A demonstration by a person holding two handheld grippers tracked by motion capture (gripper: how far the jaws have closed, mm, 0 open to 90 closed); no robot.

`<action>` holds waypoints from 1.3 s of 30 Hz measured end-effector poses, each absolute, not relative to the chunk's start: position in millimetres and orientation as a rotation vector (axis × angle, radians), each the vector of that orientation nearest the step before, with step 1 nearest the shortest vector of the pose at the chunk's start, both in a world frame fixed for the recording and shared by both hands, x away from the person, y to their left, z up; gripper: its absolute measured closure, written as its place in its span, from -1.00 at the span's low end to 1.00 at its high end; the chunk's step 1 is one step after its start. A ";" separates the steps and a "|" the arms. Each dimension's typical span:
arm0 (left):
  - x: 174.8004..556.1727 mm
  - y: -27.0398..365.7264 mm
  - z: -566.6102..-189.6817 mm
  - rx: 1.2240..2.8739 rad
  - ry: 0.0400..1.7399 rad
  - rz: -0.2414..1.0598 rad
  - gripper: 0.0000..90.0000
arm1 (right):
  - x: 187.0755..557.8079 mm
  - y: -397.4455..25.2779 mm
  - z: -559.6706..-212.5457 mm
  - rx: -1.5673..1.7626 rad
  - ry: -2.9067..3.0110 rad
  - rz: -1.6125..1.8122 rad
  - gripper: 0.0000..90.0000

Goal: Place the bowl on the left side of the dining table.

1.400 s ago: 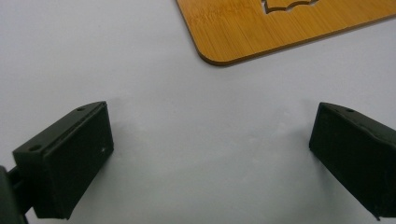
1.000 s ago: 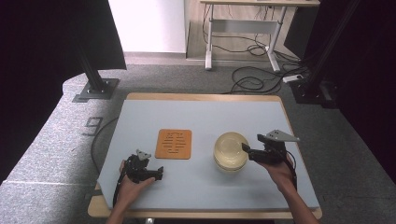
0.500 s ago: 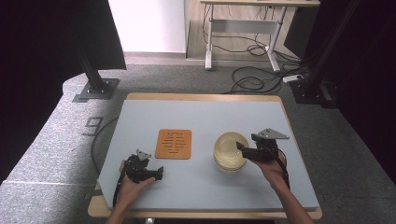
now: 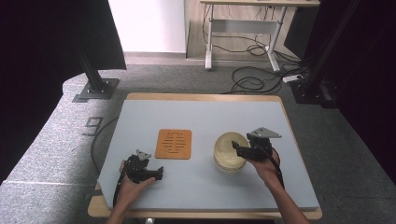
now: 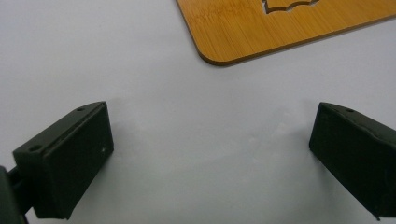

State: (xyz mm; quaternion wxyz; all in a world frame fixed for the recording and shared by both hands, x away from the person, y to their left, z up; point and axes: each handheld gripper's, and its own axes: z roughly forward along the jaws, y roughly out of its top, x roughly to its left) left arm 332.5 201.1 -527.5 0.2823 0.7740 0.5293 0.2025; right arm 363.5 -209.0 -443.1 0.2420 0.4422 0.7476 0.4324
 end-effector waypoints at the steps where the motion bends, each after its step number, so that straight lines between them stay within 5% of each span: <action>1: 332.6 201.1 -527.5 2.073 1.418 0.542 -1.00 | 364.9 -207.5 -444.0 1.212 2.044 1.179 -0.38; 25: 332.0 200.8 -527.6 2.068 1.423 0.546 -1.00 | 372.0 -208.1 -453.1 1.233 2.044 1.152 -0.02; 39: 332.0 200.8 -527.6 2.068 1.424 0.546 -1.00 | 369.2 -202.5 -449.8 1.208 2.045 1.130 0.47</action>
